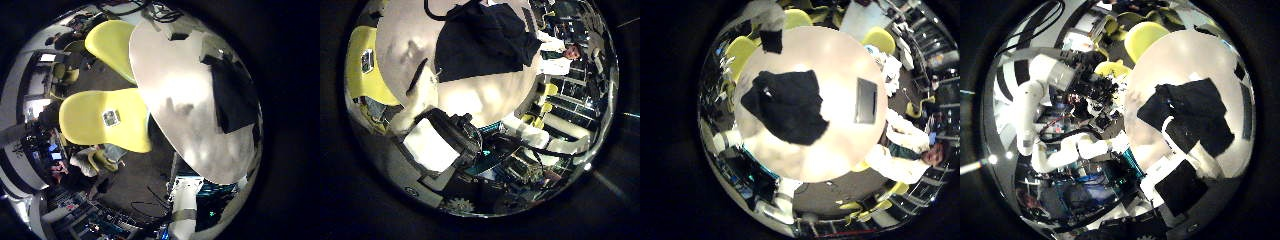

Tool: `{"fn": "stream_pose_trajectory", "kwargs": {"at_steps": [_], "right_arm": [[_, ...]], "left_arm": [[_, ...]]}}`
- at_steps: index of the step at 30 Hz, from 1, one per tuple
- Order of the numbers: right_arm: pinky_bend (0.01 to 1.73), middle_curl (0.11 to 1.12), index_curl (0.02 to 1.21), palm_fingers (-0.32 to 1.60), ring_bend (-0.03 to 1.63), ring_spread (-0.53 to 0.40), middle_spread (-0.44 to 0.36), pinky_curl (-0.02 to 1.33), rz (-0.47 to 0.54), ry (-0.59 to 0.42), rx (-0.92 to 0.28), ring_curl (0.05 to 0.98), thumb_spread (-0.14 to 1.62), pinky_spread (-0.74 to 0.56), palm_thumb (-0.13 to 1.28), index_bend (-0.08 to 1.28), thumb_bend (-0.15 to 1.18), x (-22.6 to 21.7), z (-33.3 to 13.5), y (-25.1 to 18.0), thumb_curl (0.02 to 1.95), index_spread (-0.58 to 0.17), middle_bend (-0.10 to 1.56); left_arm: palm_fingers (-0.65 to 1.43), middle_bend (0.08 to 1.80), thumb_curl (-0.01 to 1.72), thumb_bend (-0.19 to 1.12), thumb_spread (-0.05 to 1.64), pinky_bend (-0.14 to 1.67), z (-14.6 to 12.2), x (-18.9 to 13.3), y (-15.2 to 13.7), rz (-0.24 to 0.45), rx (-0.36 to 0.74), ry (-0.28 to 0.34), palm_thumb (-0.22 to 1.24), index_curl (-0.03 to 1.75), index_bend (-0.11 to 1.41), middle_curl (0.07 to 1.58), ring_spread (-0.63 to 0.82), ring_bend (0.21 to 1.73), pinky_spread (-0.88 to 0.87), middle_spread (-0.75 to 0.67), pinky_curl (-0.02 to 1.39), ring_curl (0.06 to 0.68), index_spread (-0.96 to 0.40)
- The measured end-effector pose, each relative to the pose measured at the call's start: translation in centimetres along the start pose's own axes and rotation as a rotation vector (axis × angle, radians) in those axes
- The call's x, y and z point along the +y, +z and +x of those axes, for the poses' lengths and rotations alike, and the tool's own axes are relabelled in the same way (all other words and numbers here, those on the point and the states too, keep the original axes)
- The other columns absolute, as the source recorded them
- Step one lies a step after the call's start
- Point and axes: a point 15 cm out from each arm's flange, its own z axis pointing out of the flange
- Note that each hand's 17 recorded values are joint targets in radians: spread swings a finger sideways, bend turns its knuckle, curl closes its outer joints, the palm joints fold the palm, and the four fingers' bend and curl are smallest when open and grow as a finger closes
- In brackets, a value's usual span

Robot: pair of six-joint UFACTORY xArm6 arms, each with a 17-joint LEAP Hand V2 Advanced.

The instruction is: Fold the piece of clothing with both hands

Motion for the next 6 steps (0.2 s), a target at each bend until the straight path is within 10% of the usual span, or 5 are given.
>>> {"fn": "stream_pose_trajectory", "kwargs": {"at_steps": [6], "right_arm": [[0.57, 0.39, 0.37, 0.17, 0.78, 0.043, -0.080, 0.57, -0.071, 0.104, 0.110, 0.387, 1.19, 0.40, 0.95, 0.18, -0.01, 6.0, 4.3, -3.4, 0.70, -0.407, 0.37]], "left_arm": [[0.32, 0.18, 0.41, -0.01, 1.21, 0.27, 1.5, 1.3, -0.1, -0.027, -0.006, -0.014, 0.67, 0.56, 0.23, 0.35, 0.07, 0.61, 0.12, 0.06, 0.35, 0.222, -0.15]]}}
